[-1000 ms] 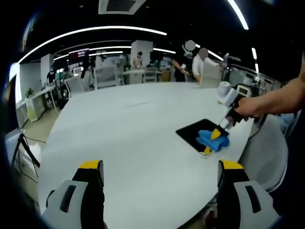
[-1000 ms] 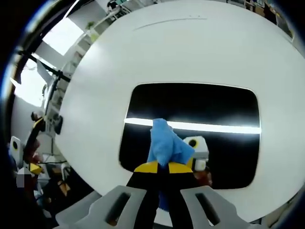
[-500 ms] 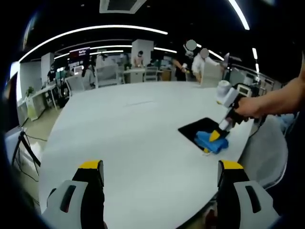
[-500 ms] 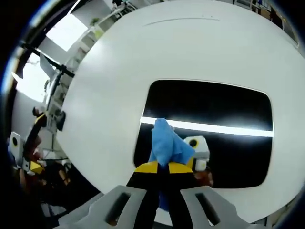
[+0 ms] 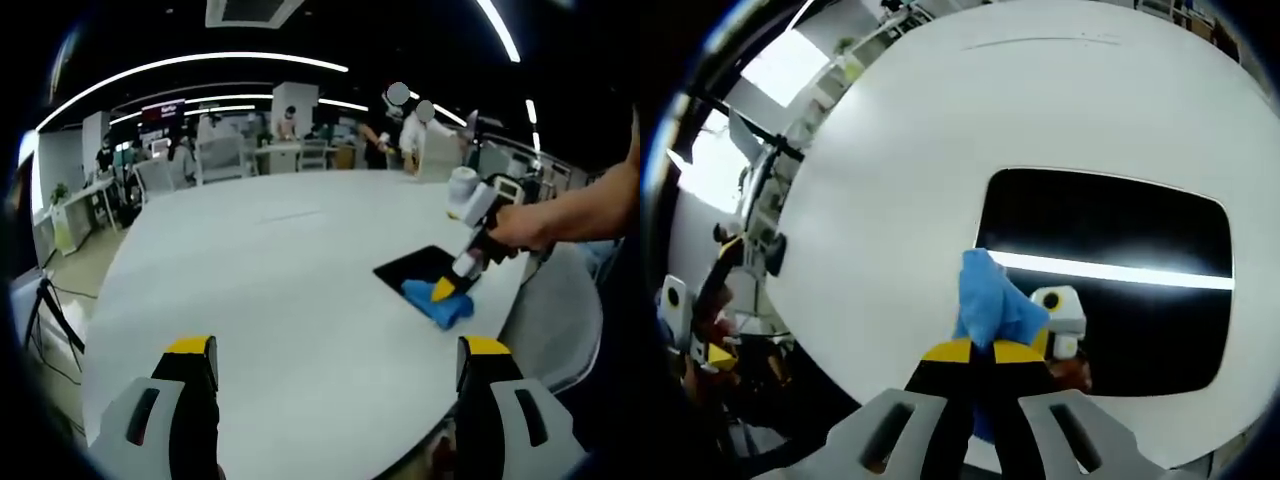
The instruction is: Wipe the mirror surface with the cleaning cloth until all visible marks leave the cleaned area.
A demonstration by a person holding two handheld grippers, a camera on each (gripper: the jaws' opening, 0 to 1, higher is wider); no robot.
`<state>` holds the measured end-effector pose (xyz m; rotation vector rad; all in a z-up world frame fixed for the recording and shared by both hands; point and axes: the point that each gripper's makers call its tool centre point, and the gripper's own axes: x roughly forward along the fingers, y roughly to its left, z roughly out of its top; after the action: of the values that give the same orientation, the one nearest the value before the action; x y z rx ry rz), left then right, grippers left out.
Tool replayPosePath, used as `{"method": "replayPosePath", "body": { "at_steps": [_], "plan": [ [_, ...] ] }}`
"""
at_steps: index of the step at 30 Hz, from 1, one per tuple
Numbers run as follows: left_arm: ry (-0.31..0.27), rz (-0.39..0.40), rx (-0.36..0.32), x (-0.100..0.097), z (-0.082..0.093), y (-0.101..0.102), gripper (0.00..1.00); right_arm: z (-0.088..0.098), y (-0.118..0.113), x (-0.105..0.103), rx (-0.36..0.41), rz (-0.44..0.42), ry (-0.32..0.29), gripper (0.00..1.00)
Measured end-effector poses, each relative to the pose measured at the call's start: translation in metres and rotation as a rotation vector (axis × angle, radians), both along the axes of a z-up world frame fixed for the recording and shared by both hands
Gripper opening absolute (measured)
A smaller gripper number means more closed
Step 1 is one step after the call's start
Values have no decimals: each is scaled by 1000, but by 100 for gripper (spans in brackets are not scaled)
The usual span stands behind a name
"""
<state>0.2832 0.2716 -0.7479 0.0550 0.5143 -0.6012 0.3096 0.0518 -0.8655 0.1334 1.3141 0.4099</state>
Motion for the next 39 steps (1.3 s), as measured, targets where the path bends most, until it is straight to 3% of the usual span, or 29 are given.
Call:
{"method": "replayPosePath", "body": {
  "at_steps": [22,39],
  "plan": [
    [5,4,-6,1,-3,-1,99,0,0,-2,0,14,3,0],
    [17,-2,-3,0,-6,-5,99,-1,-7,14,-18,23,-12,0]
  ]
}}
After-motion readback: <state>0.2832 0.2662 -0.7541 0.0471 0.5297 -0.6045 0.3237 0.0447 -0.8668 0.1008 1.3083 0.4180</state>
